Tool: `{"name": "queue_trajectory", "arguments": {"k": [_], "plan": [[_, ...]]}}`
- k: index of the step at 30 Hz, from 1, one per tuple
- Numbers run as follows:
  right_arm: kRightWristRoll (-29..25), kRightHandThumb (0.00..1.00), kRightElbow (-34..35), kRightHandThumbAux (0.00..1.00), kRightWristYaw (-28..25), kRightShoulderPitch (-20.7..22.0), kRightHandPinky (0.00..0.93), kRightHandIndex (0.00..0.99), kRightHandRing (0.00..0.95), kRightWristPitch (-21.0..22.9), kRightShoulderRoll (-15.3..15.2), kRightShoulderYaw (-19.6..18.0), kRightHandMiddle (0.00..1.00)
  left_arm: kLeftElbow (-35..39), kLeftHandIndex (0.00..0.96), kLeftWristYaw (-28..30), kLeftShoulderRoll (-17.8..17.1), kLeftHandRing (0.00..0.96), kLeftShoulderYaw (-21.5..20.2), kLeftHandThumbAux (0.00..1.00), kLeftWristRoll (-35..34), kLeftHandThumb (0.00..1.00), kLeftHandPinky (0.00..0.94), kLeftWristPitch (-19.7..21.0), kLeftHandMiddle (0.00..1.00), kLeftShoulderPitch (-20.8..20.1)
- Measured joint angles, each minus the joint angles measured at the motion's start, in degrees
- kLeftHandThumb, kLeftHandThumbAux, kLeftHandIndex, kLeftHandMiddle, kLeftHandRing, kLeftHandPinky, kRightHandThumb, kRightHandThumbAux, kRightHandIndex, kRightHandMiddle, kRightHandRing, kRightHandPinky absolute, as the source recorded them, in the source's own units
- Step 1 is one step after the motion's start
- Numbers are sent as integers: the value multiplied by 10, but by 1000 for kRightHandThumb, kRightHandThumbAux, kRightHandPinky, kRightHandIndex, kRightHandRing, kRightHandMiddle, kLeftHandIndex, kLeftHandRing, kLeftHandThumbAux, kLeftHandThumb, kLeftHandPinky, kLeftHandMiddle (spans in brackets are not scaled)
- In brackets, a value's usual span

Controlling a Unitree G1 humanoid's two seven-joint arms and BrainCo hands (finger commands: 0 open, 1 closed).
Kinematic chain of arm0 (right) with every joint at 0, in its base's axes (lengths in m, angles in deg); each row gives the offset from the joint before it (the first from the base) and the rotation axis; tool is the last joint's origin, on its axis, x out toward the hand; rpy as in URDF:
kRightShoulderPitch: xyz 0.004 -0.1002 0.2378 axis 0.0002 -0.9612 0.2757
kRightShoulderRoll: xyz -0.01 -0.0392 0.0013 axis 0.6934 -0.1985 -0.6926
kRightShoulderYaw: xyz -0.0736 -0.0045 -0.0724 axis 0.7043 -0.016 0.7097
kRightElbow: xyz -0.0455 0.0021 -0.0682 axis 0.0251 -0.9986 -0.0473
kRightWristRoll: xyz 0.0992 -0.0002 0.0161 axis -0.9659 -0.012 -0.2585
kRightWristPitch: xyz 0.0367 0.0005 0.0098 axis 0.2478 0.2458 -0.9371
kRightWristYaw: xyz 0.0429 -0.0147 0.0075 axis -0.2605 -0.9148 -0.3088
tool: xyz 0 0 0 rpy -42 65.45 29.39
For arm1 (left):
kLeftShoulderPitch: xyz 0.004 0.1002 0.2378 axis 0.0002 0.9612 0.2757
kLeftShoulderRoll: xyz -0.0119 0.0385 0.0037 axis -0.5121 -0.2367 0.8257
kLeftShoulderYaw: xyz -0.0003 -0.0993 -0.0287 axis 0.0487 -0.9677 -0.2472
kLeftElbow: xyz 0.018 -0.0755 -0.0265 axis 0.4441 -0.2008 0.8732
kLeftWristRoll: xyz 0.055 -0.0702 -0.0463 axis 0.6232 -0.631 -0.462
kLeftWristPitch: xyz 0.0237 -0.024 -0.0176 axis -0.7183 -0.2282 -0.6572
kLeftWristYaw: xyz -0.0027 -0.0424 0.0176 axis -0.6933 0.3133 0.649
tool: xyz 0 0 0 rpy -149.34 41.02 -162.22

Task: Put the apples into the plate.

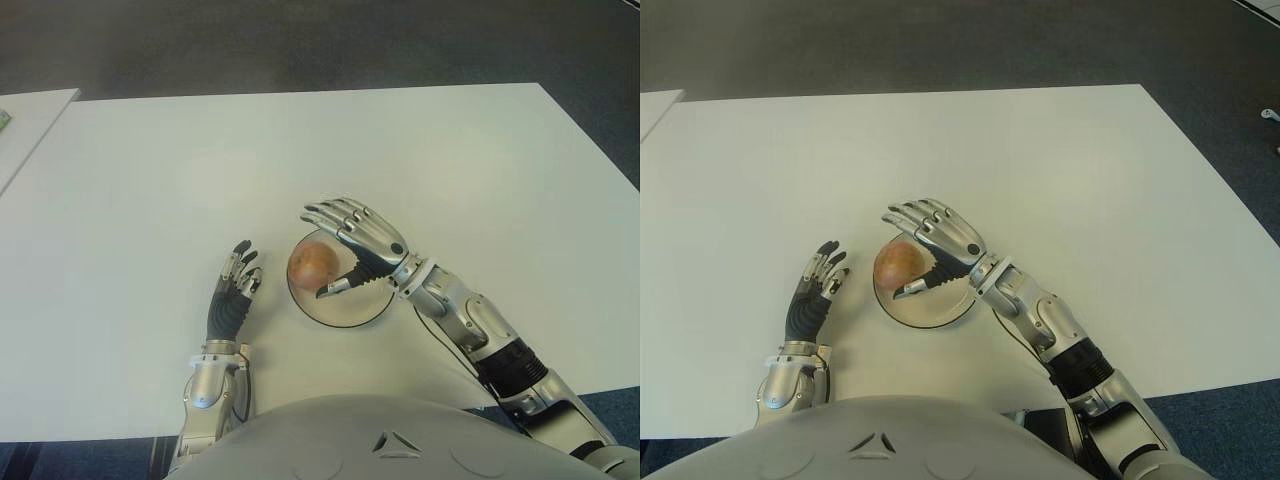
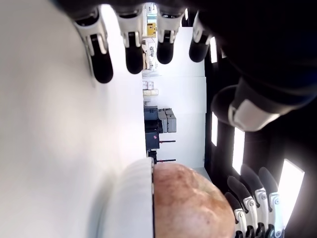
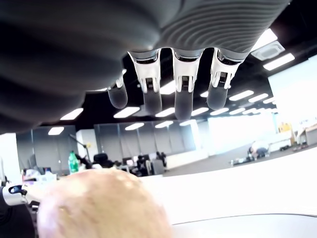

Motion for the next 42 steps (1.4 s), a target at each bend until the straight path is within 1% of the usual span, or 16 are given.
{"name": "queue_trajectory", "arguments": {"k": [7,11,14,15,18,21,24,28,31,36,38,39,42], "plan": [[-7,162,12,283,-21,-10,0,0,0,8,0,-5,0,-4,17,0,0,126,1,525,-1,85,213,-7,67,0],[-30,160,15,298,-32,-22,8,0,0,9,-1,-20,0,-4,15,0,0,129,1,526,-1,92,223,-8,62,1],[-80,159,-3,316,-36,-24,27,0,0,3,-2,-45,1,-3,16,0,0,135,1,533,-2,97,233,-8,63,1],[-98,174,-12,339,-36,-25,63,25,12,1,-3,-54,20,-3,19,0,0,140,1,537,-2,98,233,-8,68,2],[-155,219,-62,389,-20,-29,117,78,41,-24,-5,-87,53,-3,24,0,0,147,1,541,-1,100,231,-8,73,3],[-207,248,-93,422,-17,-49,120,112,60,-32,-7,-114,78,-2,30,0,0,153,1,543,-1,102,233,-11,80,6],[-253,252,-119,447,-20,-67,116,123,67,-44,-7,-134,91,0,36,0,0,157,0,544,-1,101,229,-13,88,10],[-346,229,-144,493,-56,-84,93,151,69,-41,3,-163,101,6,47,0,0,159,-2,541,-1,98,226,-17,98,10],[-412,205,-149,517,-86,-90,101,157,73,-24,20,-185,108,6,50,0,0,158,-2,541,-1,98,220,-19,100,11],[-523,185,-158,507,-130,-94,116,161,88,4,56,-223,127,6,50,0,0,161,-3,546,-1,104,227,-23,101,11],[-572,183,-166,495,-146,-99,96,159,87,13,75,-243,127,5,54,0,0,165,-3,545,-1,105,234,-23,104,11],[-595,182,-170,484,-154,-106,61,152,73,16,84,-254,116,4,57,0,0,168,-4,548,-1,107,238,-23,107,11],[-664,172,-190,451,-172,-131,20,125,41,29,116,-293,86,-2,61,-1,2,168,-6,555,-2,112,232,-25,109,13]]}}
